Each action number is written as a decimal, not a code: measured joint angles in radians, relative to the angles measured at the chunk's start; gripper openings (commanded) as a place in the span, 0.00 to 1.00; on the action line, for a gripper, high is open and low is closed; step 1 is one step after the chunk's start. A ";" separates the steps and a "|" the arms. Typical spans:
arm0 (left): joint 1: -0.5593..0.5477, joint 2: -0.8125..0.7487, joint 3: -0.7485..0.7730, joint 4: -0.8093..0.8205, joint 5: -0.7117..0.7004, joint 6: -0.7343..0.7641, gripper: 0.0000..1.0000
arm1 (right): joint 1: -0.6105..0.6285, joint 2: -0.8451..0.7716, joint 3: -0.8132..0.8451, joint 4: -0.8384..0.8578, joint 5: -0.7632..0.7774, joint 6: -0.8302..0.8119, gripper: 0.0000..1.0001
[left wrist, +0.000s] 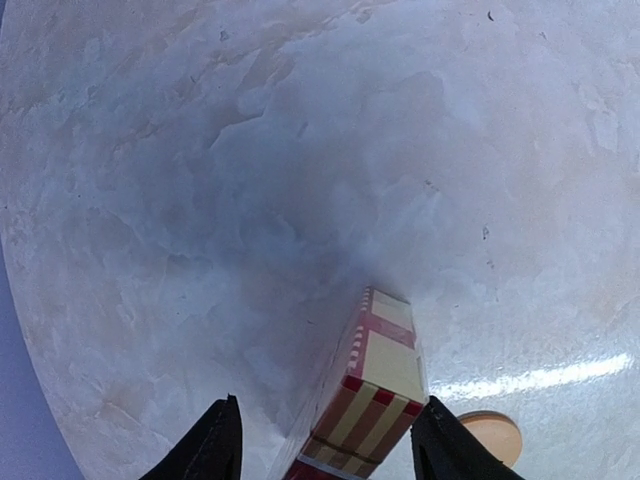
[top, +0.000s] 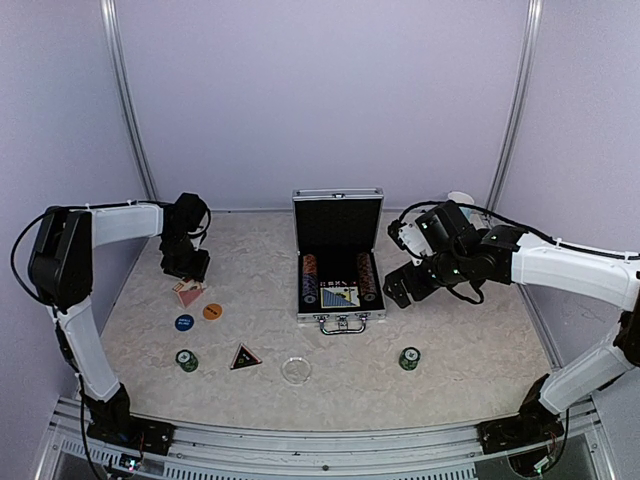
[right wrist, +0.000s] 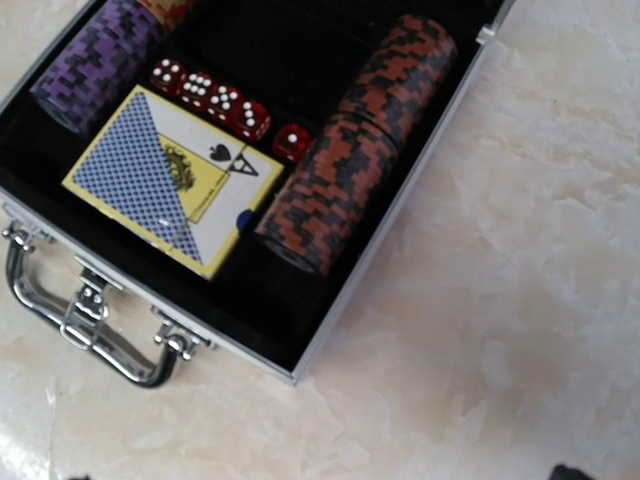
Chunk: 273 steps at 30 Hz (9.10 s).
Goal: Pack up texas hold em set
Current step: Pick up the poker case from the center of the board, then pass from the left arm to the right, then place the poker case in the slot.
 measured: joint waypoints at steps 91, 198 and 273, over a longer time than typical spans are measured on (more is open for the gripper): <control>-0.661 -0.246 0.163 0.108 0.769 0.212 0.10 | 0.024 -0.161 -0.277 0.709 -0.809 -0.070 0.78; -0.385 -0.698 -0.354 0.580 0.302 -0.118 0.99 | -0.198 0.430 -0.031 0.731 -0.569 0.562 0.00; -0.318 -0.706 -0.416 0.640 0.335 -0.149 0.99 | -0.154 0.594 0.262 0.522 -0.309 0.575 0.65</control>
